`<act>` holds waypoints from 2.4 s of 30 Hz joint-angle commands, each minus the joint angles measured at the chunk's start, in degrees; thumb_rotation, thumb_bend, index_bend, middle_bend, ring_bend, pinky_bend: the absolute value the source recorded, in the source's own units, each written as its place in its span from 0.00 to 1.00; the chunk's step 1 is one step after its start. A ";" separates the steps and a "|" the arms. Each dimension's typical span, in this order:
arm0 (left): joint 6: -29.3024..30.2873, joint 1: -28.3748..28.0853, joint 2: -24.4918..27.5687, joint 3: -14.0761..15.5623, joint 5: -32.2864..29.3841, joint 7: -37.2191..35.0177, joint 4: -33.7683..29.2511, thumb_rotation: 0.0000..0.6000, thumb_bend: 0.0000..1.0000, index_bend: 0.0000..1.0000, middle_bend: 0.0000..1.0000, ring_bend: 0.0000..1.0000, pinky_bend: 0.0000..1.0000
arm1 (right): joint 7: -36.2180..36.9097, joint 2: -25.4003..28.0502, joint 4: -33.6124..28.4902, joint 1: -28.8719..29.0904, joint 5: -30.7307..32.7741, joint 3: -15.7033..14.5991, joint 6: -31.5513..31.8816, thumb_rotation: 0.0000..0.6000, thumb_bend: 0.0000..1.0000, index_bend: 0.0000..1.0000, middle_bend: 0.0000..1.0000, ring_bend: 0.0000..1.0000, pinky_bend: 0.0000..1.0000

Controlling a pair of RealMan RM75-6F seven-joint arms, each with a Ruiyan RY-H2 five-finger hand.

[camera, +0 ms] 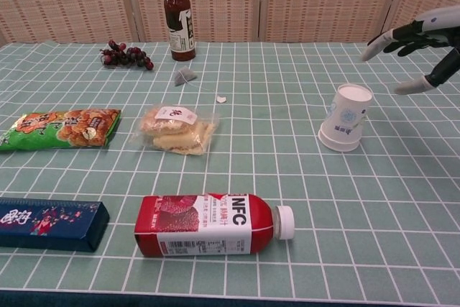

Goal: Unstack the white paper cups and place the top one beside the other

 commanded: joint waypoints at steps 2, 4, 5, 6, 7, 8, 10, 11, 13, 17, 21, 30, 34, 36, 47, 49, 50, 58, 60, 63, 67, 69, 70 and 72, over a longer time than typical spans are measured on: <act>0.31 0.11 0.14 -0.01 0.14 -0.16 -0.10 1.00 0.40 0.21 0.19 0.15 0.18 | -1.41 -1.01 0.32 0.88 1.21 -0.11 -0.46 1.00 0.29 0.17 0.00 0.00 0.00; 0.48 0.18 0.22 -0.01 0.23 -0.27 -0.18 1.00 0.40 0.21 0.19 0.15 0.18 | -2.43 -1.73 0.72 1.28 1.87 -0.32 -0.50 1.00 0.29 0.17 0.00 0.00 0.00; 0.51 0.19 0.25 -0.01 0.27 -0.34 -0.21 1.00 0.40 0.21 0.19 0.15 0.18 | -2.85 -2.06 0.91 1.47 2.21 -0.41 -0.58 1.00 0.29 0.17 0.00 0.00 0.00; 0.54 0.20 0.28 0.01 0.32 -0.40 -0.22 1.00 0.40 0.21 0.19 0.15 0.18 | -3.24 -2.39 1.12 1.68 2.56 -0.48 -0.66 1.00 0.29 0.17 0.00 0.00 0.00; 0.57 0.20 0.31 0.01 0.35 -0.44 -0.24 1.00 0.40 0.21 0.19 0.15 0.18 | -3.62 -2.71 1.34 1.88 2.88 -0.55 -0.74 1.00 0.29 0.17 0.00 0.00 0.00; 0.62 0.23 0.35 0.02 0.39 -0.46 -0.27 1.00 0.40 0.21 0.19 0.15 0.18 | -3.98 -3.09 1.55 2.10 3.31 -0.60 -0.83 1.00 0.29 0.17 0.00 0.00 0.00; 0.71 0.26 0.40 0.01 0.45 -0.55 -0.29 1.00 0.40 0.21 0.19 0.15 0.18 | -4.53 -3.68 1.97 2.39 3.92 -0.63 -0.75 1.00 0.29 0.17 0.00 0.00 0.00; 0.74 0.28 0.42 0.00 0.44 -0.59 -0.29 1.00 0.40 0.21 0.19 0.15 0.18 | -4.81 -3.88 2.14 2.50 4.14 -0.65 -0.68 1.00 0.29 0.17 0.00 0.00 0.00; 0.85 0.34 0.49 -0.02 0.45 -0.67 -0.35 1.00 0.40 0.21 0.19 0.15 0.18 | -5.36 -4.25 2.41 2.71 4.69 -0.73 -0.57 1.00 0.29 0.17 0.00 0.00 0.00; 0.92 0.37 0.54 0.01 0.57 -0.65 -0.43 1.00 0.40 0.21 0.19 0.15 0.18 | -6.14 -4.71 2.70 3.04 5.48 -0.94 -0.64 1.00 0.29 0.17 0.00 0.00 0.00; 0.88 0.38 0.51 0.02 0.60 -0.56 -0.48 1.00 0.40 0.21 0.19 0.15 0.18 | -6.95 -5.26 3.02 3.26 6.13 -1.16 -0.46 1.00 0.29 0.17 0.00 0.00 0.00; 1.07 0.46 0.59 0.05 0.81 -0.74 -0.59 1.00 0.40 0.21 0.19 0.15 0.18 | -7.46 -6.69 4.19 3.75 6.92 -1.33 -0.64 1.00 0.30 0.17 0.00 0.00 0.00; 1.12 0.49 0.64 0.03 0.82 -0.82 -0.64 1.00 0.40 0.21 0.19 0.15 0.18 | -7.43 -7.44 5.11 3.90 7.04 -1.34 -0.74 1.00 0.31 0.17 0.00 0.00 0.00; 1.16 0.51 0.68 0.03 0.86 -0.83 -0.68 1.00 0.40 0.21 0.19 0.15 0.18 | -7.43 -7.81 5.55 4.00 7.08 -1.40 -0.90 1.00 0.31 0.17 0.00 0.00 0.00; 1.21 0.59 0.83 -0.10 0.69 -1.03 -0.73 1.00 0.40 0.21 0.19 0.15 0.18 | -6.90 -9.03 6.92 4.44 7.09 -1.24 -1.57 1.00 0.32 0.18 0.00 0.00 0.00; 1.39 0.65 0.93 -0.09 0.81 -1.20 -0.80 1.00 0.40 0.21 0.19 0.15 0.18 | -6.93 -9.27 7.21 4.55 7.18 -1.25 -1.67 1.00 0.32 0.20 0.00 0.00 0.00; 1.43 0.66 0.96 -0.09 0.83 -1.20 -0.80 1.00 0.40 0.21 0.19 0.15 0.18 | -7.00 -9.38 7.35 4.59 7.23 -1.28 -1.71 1.00 0.32 0.20 0.00 0.00 0.00; 1.58 0.75 1.01 -0.06 1.00 -1.12 -0.96 1.00 0.40 0.21 0.19 0.15 0.18 | -7.65 -10.35 8.31 4.72 7.60 -1.45 -1.31 1.00 0.33 0.22 0.00 0.00 0.00; 1.59 0.76 1.02 -0.05 1.02 -1.14 -0.98 1.00 0.40 0.21 0.19 0.15 0.18 | -7.80 -10.55 8.56 4.75 7.73 -1.49 -1.27 1.00 0.33 0.23 0.00 0.00 0.00; 1.56 0.75 1.03 -0.08 1.00 -1.24 -0.94 1.00 0.40 0.21 0.19 0.15 0.18 | -8.04 -11.01 8.98 4.77 7.95 -1.41 -0.88 1.00 0.34 0.25 0.00 0.00 0.00; 1.66 0.77 1.07 -0.05 1.15 -1.39 -0.89 1.00 0.40 0.21 0.19 0.15 0.18 | -8.49 -11.59 9.29 4.79 8.11 -1.35 -0.32 1.00 0.35 0.28 0.00 0.00 0.00; 1.69 0.78 1.09 -0.05 1.19 -1.41 -0.86 1.00 0.40 0.21 0.19 0.15 0.18 | -8.76 -11.82 9.35 4.85 8.22 -1.31 -0.10 1.00 0.35 0.30 0.00 0.00 0.00; 1.73 0.80 1.10 -0.04 1.23 -1.44 -0.88 1.00 0.40 0.21 0.19 0.15 0.18 | -8.92 -11.94 9.37 4.85 8.25 -1.29 0.08 1.00 0.35 0.30 0.00 0.00 0.00; 1.78 0.82 1.10 -0.04 1.27 -1.41 -0.86 1.00 0.40 0.21 0.19 0.15 0.18 | -9.05 -12.00 9.31 4.85 8.32 -1.22 0.27 1.00 0.36 0.31 0.00 0.00 0.00</act>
